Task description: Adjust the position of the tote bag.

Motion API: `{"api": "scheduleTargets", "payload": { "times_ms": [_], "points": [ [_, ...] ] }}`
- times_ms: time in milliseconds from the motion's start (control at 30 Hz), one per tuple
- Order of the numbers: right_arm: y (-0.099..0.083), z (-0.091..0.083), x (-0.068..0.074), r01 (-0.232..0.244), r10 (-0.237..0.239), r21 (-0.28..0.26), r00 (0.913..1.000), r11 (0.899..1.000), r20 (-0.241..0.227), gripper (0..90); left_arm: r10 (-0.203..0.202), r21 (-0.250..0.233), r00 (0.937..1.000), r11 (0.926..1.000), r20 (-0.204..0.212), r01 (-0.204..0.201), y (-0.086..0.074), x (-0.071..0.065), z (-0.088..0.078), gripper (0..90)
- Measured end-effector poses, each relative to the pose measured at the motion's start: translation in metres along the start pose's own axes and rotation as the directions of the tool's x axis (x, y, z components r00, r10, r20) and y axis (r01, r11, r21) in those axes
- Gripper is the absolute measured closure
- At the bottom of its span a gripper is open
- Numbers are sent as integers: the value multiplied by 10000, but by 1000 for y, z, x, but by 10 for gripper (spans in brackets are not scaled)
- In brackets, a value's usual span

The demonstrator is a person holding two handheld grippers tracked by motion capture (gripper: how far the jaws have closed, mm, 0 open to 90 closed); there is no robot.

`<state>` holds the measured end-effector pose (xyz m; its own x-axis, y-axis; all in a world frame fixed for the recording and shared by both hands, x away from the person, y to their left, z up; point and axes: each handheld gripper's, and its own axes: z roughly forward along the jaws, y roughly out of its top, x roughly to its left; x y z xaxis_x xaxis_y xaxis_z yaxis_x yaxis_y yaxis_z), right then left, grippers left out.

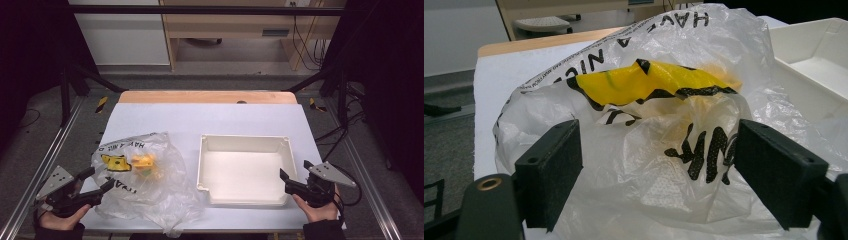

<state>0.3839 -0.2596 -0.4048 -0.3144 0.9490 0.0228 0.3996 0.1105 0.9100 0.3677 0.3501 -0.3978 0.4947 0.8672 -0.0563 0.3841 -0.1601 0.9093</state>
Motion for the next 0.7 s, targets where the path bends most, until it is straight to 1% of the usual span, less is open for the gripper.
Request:
{"api": "scheduleTargets", "payload": {
  "times_ms": [100,167,200,233,267,300,333,367,400,500,533,600,700],
  "points": [
    [1,0,3,23,-23,30,9999,10000,-112,162,18,34,10000,10000,24,-18,-1,-1,0,210],
    [1,-1,6,60,-59,38,9998,10000,-180,167,11,68,10000,10000,71,-11,-1,-2,1,236],
    [2,-1,10,119,-118,26,9996,9999,-254,180,31,118,9999,9999,132,-33,-2,-2,1,251],
    [2,-1,10,119,-118,26,9996,9999,-254,180,31,118,9999,9999,132,-33,-2,-2,1,262],
    [4,-1,14,218,-219,-32,9992,9998,-338,188,68,100,9999,9999,152,-70,-1,-3,1,274],
    [4,-1,14,218,-219,-32,9992,9998,-338,188,68,100,9999,9999,152,-70,-1,-3,1,283],
    [6,0,19,237,-240,-58,9986,9997,-476,197,-42,96,9997,9999,225,40,-1,-3,2,294],
    [6,0,19,237,-240,-58,9986,9997,-476,197,-42,96,9997,9999,225,40,-1,-3,2,305],
    [6,0,23,367,-372,-94,9975,9993,-599,210,-21,185,9996,9998,276,16,-2,-5,4,312],
    [6,1,27,416,-418,-40,9965,9991,-721,214,57,240,9994,9997,343,-65,-2,-7,6,319],
    [7,2,30,489,-487,13,9955,9988,-810,218,130,283,9992,9995,367,-140,-2,-9,7,318],
    [7,2,33,485,-485,-23,9948,9988,-897,224,198,343,9992,9992,356,-211,-2,-10,8,313],
    [8,3,36,496,-494,-10,9938,9988,-999,228,158,394,9991,9991,384,-173,-2,-11,10,313]
  ]
}}
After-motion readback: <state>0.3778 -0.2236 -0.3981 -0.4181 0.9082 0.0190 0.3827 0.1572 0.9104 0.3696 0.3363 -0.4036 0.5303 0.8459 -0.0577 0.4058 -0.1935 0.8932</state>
